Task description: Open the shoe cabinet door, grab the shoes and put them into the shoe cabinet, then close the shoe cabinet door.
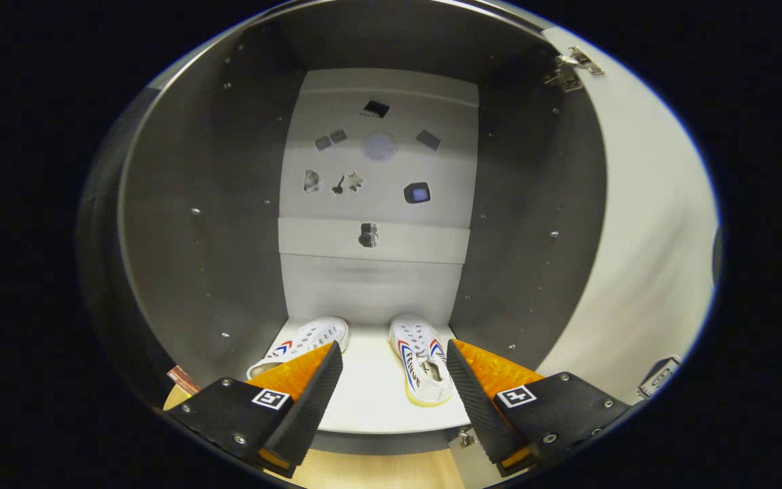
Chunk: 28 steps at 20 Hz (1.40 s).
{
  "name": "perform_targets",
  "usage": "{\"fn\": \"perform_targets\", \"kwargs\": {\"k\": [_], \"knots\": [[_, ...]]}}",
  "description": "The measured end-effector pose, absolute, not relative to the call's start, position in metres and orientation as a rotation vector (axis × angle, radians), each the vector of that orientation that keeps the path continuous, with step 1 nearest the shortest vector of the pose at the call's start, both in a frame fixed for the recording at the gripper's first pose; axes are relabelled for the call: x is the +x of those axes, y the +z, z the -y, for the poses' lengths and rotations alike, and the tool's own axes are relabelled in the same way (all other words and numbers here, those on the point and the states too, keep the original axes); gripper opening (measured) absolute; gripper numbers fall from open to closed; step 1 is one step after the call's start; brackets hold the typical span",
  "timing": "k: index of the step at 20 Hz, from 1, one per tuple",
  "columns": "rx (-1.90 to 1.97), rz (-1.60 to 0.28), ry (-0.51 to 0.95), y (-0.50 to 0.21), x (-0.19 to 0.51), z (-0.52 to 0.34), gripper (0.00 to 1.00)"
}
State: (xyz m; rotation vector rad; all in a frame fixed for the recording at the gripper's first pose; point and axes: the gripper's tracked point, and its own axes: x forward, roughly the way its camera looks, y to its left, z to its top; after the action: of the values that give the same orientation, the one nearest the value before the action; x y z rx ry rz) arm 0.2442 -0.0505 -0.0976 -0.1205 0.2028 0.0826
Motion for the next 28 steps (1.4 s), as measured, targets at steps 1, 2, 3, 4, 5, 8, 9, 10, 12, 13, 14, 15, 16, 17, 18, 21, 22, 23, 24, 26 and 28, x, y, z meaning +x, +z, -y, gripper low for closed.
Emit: {"fn": "perform_targets", "kwargs": {"k": [1, 2, 3, 4, 5, 8, 9, 10, 12, 13, 14, 15, 16, 17, 18, 21, 22, 23, 24, 26, 28], "knots": [[-0.113, -0.188, 0.082, -0.090, 0.226, 0.053, 0.95], [-0.107, -0.175, 0.076, -0.083, 0.208, 0.057, 0.95], [-0.098, -0.163, 0.070, -0.077, 0.192, 0.062, 0.95], [-0.089, -0.153, 0.062, -0.071, 0.175, 0.067, 0.95], [-0.082, -0.142, 0.051, -0.066, 0.157, 0.073, 0.95], [-0.090, -0.121, 0.012, -0.053, 0.102, 0.095, 0.95], [-0.094, -0.114, -0.003, -0.046, 0.089, 0.101, 0.95], [-0.096, -0.104, -0.017, -0.042, 0.074, 0.109, 0.95], [-0.092, -0.088, -0.039, -0.035, 0.044, 0.123, 0.95], [-0.092, -0.084, -0.050, -0.031, 0.030, 0.130, 0.95], [-0.095, -0.082, -0.062, -0.028, 0.016, 0.139, 0.95], [-0.096, -0.078, -0.070, -0.024, 0.002, 0.147, 0.95], [-0.096, -0.072, -0.074, -0.019, -0.009, 0.156, 0.95], [-0.094, -0.073, -0.074, -0.017, -0.018, 0.164, 0.95], [-0.088, -0.070, -0.072, -0.012, -0.028, 0.174, 0.95], [-0.075, -0.059, -0.061, 0.001, -0.042, 0.204, 0.95], [-0.073, -0.061, -0.067, 0.005, -0.045, 0.220, 0.95], [-0.064, -0.064, -0.050, 0.009, -0.049, 0.232, 0.95], [-0.029, -0.079, -0.001, 0.010, -0.054, 0.230, 0.95], [-0.019, -0.095, 0.004, 0.013, -0.059, 0.252, 0.93], [-0.047, -0.080, 0.004, 0.019, -0.061, 0.279, 0.95]]}}
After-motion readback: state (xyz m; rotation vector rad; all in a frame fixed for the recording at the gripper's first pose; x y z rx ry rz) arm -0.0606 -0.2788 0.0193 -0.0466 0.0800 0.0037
